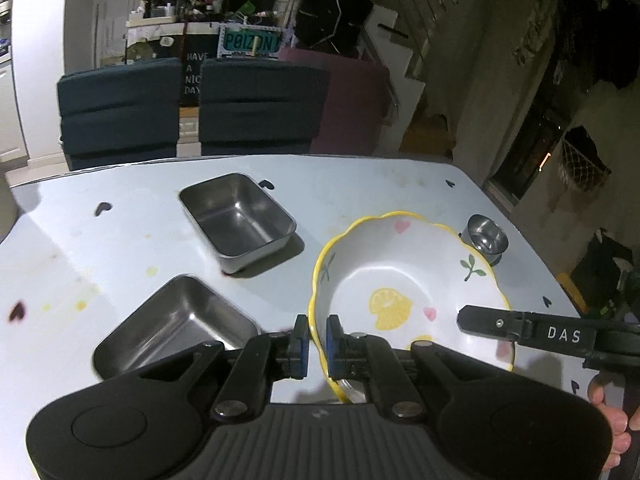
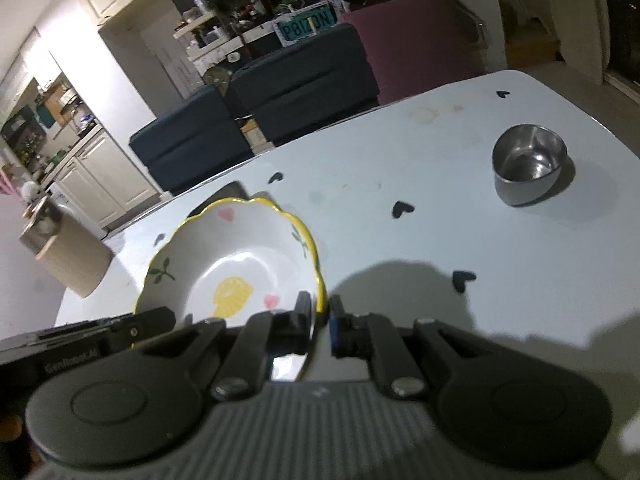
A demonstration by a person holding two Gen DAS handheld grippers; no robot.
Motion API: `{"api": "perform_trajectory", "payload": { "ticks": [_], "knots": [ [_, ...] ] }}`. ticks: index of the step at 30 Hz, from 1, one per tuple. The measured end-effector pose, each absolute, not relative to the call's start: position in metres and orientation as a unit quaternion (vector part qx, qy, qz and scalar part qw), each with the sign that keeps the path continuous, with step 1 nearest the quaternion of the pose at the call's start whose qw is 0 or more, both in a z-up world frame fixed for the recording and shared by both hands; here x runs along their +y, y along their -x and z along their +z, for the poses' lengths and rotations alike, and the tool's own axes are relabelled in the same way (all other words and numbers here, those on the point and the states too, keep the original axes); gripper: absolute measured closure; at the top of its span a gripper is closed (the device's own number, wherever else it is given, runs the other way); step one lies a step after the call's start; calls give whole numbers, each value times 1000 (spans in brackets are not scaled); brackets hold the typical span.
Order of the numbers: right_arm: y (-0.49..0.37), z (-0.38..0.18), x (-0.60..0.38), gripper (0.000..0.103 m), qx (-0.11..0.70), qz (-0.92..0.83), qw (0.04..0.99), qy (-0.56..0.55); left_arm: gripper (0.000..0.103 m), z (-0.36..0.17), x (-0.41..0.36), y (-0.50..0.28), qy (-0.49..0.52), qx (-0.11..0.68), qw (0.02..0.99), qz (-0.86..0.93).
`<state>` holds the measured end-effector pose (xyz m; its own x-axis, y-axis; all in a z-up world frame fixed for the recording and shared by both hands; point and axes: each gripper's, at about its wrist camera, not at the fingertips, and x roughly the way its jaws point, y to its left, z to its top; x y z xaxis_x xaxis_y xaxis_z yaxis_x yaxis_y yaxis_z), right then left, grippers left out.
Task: Organize plates and bowls
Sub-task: 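Lift the lemon bowl with both grippers and carry it over the cream bowl, then lower the lemon bowl into the cream bowl and open both grippers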
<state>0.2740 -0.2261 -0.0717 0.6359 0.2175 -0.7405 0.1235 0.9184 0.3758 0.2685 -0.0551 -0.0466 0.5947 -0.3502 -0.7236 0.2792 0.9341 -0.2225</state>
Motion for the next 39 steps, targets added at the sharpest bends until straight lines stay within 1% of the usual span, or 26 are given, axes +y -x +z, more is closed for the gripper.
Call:
{"api": "perform_trajectory", "payload": {
  "ticks": [7,18,24,30,39],
  "knots": [
    [-255,-66,-208,93,423,57,881,-205,94,-41,-28,-229,65,400,901,-158],
    [-231,-81,-184,92,442,90,871,-192,94,-57,2,-185,86,409,898,-140],
    [-229,-91,-175,92,462,93,863,-179,94,-74,12,-178,90,430,888,-138],
    [-220,-101,-160,92,499,88,847,-161,94,-91,12,-181,78,463,873,-135],
    [-219,-111,-152,92,528,82,834,-139,94,-107,12,-179,60,480,865,-130]
  ]
}}
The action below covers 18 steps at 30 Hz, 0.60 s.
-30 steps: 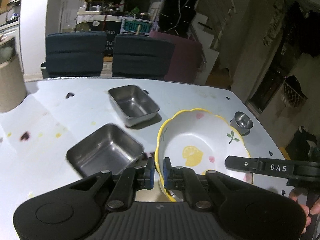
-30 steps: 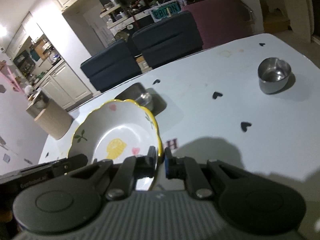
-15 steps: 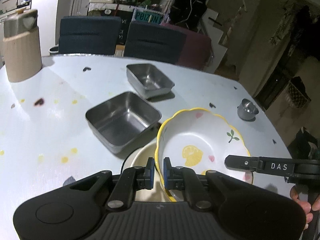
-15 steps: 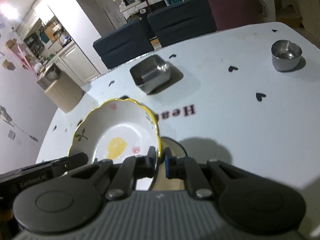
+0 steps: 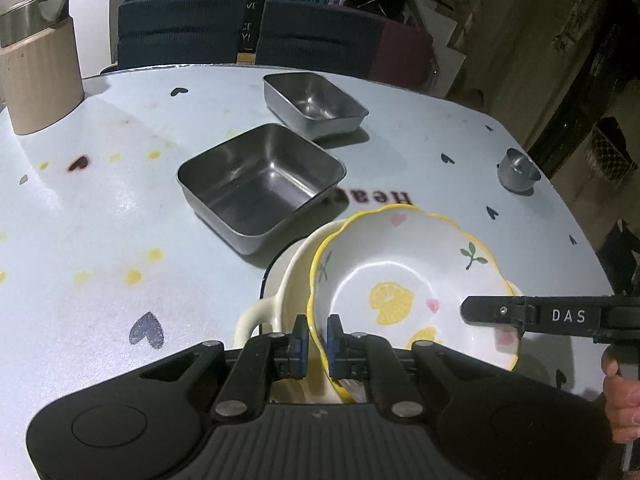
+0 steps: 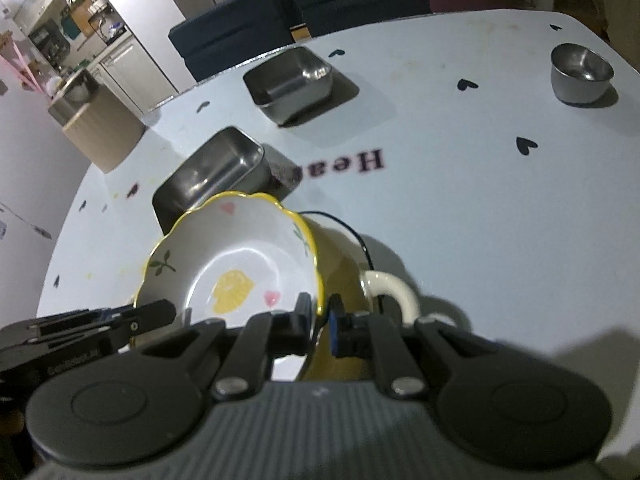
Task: Organize plates and bowls
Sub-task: 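Lower the lemon bowl into the cream bowl and open both grippers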
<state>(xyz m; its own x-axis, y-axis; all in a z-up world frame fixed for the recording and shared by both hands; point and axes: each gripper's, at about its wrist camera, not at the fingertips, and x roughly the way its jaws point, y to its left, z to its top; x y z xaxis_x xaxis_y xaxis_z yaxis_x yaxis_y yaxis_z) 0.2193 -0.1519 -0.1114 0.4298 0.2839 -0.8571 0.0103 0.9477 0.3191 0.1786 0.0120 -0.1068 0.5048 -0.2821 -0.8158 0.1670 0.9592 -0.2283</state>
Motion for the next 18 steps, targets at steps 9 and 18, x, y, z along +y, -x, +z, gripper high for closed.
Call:
{"api": "perform_trajectory", "payload": {
  "ticks": [9,18],
  "knots": [
    [-221,-116,-147,92,546,78,824,-130,93,-112,12,-178,53,489,860,-134],
    [-223,-120,-147,93,560,66,815,-133,92,-115,12,-179,52,496,855,-144]
  ]
}}
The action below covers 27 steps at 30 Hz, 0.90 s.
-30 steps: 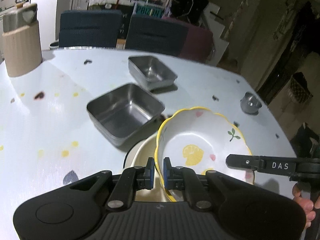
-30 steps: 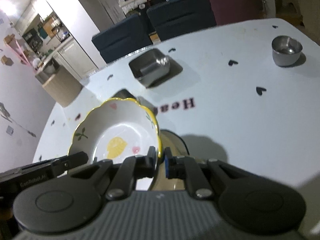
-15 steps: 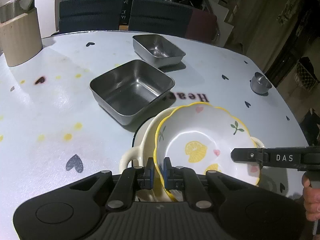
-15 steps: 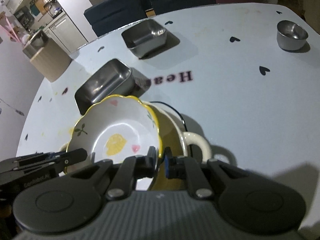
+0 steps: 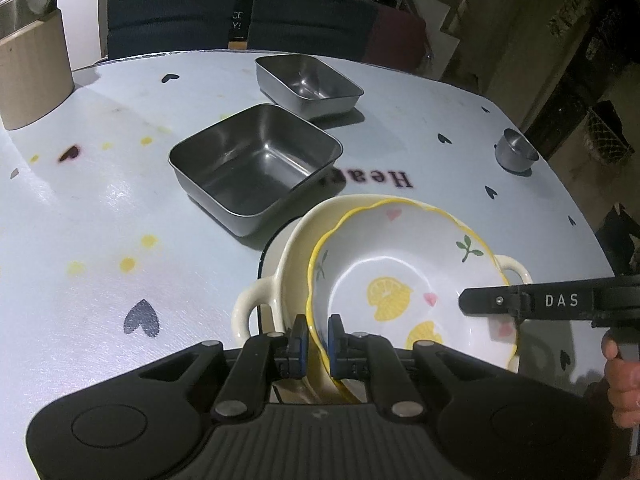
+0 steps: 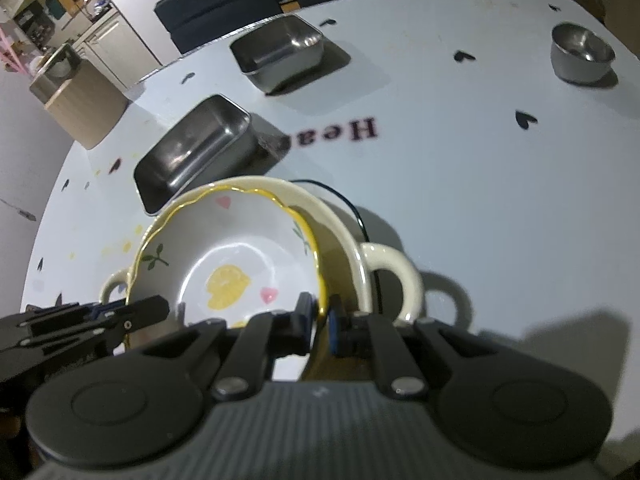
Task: Organize plates and bowls
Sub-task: 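Lower the lemon bowl into the cream bowl and open both grippers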
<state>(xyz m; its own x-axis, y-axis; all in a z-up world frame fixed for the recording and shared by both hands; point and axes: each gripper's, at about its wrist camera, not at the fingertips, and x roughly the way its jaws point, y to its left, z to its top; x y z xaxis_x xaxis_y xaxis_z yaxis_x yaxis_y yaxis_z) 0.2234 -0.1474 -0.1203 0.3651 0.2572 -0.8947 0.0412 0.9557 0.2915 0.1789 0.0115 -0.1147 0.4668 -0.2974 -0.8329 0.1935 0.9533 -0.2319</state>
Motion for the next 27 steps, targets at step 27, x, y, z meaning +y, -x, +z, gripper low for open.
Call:
{"api": "perform_trajectory", "payload": {
  "ticks": [27],
  "knots": [
    [-228,-123,-150,92,571,64,801,-166,91,-113,19,-184,91,517,840,-138]
  ]
}}
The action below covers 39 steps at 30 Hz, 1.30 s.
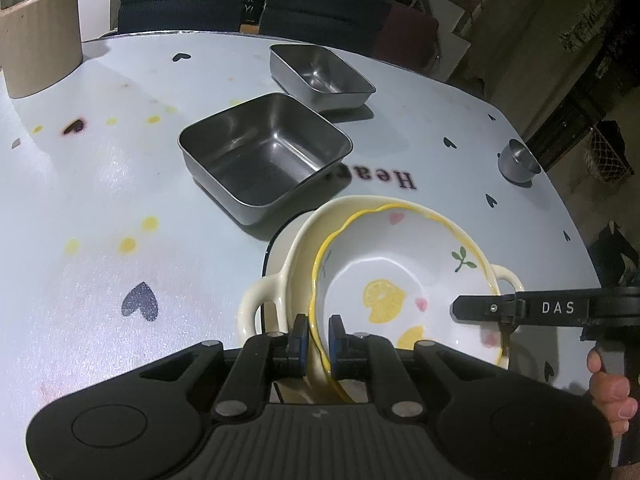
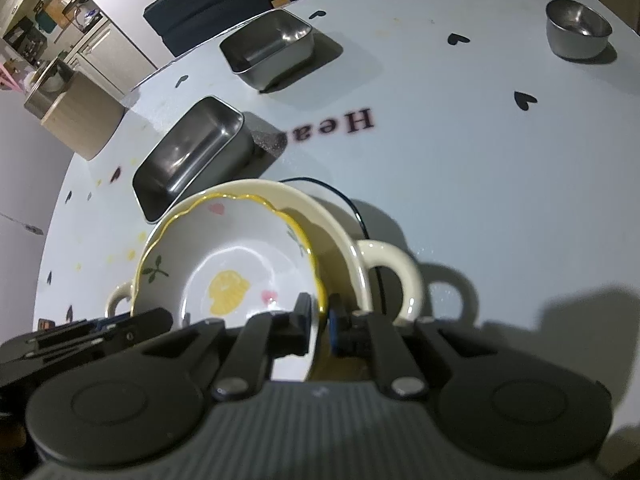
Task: Organize plates and bowls
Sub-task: 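Lower the lemon bowl into the cream bowl and open both grippers, then move both grippers to the square steel tray and close on its rims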
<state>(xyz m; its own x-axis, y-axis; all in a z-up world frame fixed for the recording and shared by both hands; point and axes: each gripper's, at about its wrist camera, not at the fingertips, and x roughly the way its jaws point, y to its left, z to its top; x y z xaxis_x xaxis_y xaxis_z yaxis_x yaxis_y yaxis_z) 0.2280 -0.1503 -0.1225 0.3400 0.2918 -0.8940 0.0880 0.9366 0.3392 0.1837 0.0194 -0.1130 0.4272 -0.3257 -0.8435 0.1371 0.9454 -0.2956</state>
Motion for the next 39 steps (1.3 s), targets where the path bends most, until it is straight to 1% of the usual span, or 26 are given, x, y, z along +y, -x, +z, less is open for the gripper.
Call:
{"api": "perform_trajectory", "payload": {
  "ticks": [3,4,5,6,9,11,27,30,33,36,38,39],
  "knots": [
    [-228,-122,-150,92,571,66,802,-161,91,-112,19,-184,88,517,840,-138],
    [-229,-122,-150,92,570,66,804,-158,89,-112,19,-184,87,516,841,-137],
    [-228,-120,-149,91,566,63,807,-155,89,-111,19,-183,87,514,843,-136],
    [-227,-116,-150,88,553,61,817,-150,88,-110,20,-183,86,510,845,-135],
    [-226,-109,-157,82,539,64,823,-171,88,-105,22,-182,88,503,849,-133],
    [-226,-111,-160,82,542,65,818,-181,88,-105,22,-182,90,503,849,-132],
    [-222,-112,-156,82,546,75,819,-157,88,-105,21,-182,85,504,850,-131],
    [-220,-109,-156,82,544,77,822,-151,87,-103,21,-180,84,502,851,-131],
    [-217,-106,-155,82,540,84,825,-146,83,-99,20,-177,84,498,853,-132],
    [-213,-102,-156,82,533,90,829,-140,75,-93,19,-172,87,492,856,-132],
    [-209,-97,-157,82,526,93,834,-138,59,-90,19,-169,92,487,858,-132],
    [-207,-95,-158,80,523,94,836,-138,55,-87,19,-167,94,484,860,-132]
  ]
}}
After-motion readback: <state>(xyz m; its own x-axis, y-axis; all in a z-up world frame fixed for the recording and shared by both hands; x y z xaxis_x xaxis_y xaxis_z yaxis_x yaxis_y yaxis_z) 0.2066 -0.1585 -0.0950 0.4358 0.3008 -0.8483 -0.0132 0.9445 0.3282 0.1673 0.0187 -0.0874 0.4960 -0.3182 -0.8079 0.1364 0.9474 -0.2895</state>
